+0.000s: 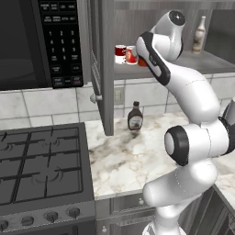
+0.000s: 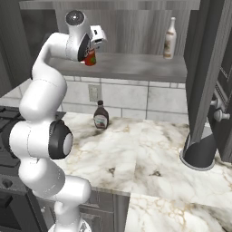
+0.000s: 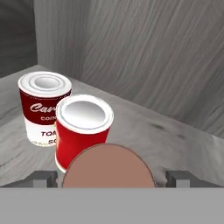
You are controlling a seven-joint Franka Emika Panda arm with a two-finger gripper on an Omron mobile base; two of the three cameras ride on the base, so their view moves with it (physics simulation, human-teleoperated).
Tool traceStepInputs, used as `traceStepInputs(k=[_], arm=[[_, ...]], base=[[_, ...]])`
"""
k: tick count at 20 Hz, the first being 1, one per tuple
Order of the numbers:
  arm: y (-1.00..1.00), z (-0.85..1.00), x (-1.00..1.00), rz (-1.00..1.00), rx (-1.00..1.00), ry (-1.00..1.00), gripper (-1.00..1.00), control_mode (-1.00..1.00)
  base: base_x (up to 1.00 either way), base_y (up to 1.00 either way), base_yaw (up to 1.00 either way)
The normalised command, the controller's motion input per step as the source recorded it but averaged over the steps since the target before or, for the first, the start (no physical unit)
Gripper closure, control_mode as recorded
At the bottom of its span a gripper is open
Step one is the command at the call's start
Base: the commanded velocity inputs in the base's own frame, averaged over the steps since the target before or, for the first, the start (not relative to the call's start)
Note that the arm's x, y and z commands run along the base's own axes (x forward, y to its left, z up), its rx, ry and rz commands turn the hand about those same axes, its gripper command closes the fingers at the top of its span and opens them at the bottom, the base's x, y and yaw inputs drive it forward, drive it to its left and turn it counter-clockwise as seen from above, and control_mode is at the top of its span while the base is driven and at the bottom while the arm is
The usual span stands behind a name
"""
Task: Pick the cans from the counter and place them in their designated side in the cabinet.
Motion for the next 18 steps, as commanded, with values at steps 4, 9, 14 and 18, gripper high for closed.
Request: traceStepInputs(k=[4,9,14,18], arm=[[-0.01,0.0,0.0,0.05,0.0,-0.06,-1.0,-1.0],[-0.03,0.0,0.0,0.05,0.0,-0.05,-1.0,-1.0],[-0.03,0.0,-0.05,0.05,0.0,-0.08,-1.0,-1.0],[-0.07,0.0,-0.22,0.05,0.0,-0.1,-1.0,-1.0]], base=[[0.0,0.0,0.0],[0.0,0.0,0.0],[0.0,0.0,0.0],[0.0,0.0,0.0]])
